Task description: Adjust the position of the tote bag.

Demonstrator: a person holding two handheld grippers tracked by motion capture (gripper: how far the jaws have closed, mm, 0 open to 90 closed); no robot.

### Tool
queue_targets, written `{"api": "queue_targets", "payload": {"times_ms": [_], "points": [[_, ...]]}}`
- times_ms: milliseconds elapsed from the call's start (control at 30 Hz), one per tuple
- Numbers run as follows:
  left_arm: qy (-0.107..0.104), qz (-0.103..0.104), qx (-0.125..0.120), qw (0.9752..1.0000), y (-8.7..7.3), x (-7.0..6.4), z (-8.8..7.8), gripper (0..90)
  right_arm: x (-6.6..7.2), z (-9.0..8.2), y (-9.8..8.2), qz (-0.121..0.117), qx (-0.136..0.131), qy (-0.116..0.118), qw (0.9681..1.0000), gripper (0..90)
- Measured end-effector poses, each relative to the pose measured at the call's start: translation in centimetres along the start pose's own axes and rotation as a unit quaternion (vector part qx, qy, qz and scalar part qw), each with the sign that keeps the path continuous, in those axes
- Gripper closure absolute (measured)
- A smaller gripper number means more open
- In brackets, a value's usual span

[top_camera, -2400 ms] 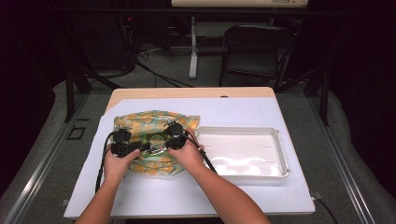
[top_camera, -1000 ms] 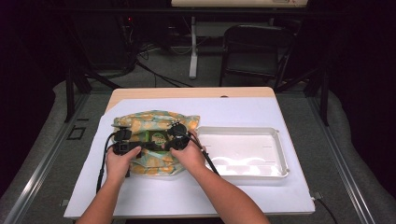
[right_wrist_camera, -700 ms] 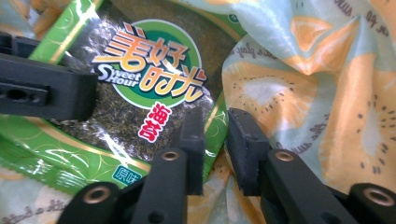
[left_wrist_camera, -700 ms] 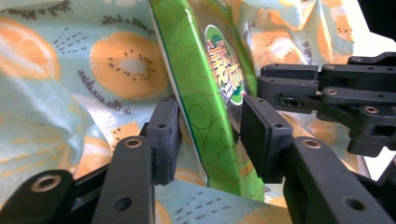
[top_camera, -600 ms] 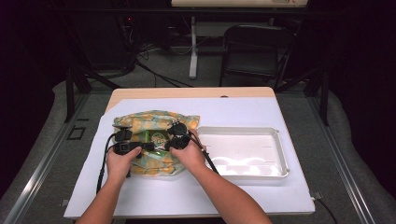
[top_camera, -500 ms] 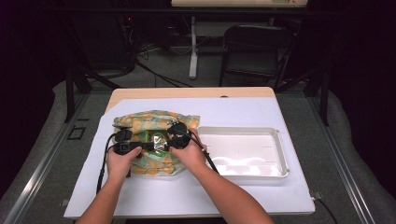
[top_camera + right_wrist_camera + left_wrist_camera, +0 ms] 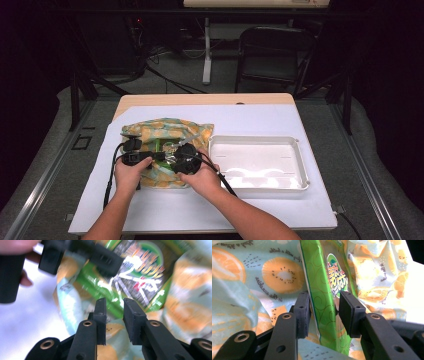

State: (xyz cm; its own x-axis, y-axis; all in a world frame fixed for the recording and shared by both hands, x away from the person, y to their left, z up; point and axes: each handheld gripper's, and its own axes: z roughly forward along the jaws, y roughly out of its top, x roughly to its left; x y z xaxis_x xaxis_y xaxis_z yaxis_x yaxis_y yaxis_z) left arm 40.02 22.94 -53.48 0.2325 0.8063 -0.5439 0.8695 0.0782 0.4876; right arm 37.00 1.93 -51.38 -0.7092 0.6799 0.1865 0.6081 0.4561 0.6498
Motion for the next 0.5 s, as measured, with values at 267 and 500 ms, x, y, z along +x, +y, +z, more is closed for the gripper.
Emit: {"api": "queue_targets", "payload": {"times_ms": [267, 500], "points": [[-0.001, -0.005, -0.001, 1.0000, 0.1, -0.1, 0.0, 62.2, 1.0, 1.4, -2.2, -0.019, 0.020, 0.005, 0.9996, 73.9], [-0.007, -0.009, -0.009, 0.9999, 0.2, -0.2, -0.3, 63.9, 1.1, 2.2, -3.2, -0.020, 0.025, 0.000, 0.9995, 74.5]]}}
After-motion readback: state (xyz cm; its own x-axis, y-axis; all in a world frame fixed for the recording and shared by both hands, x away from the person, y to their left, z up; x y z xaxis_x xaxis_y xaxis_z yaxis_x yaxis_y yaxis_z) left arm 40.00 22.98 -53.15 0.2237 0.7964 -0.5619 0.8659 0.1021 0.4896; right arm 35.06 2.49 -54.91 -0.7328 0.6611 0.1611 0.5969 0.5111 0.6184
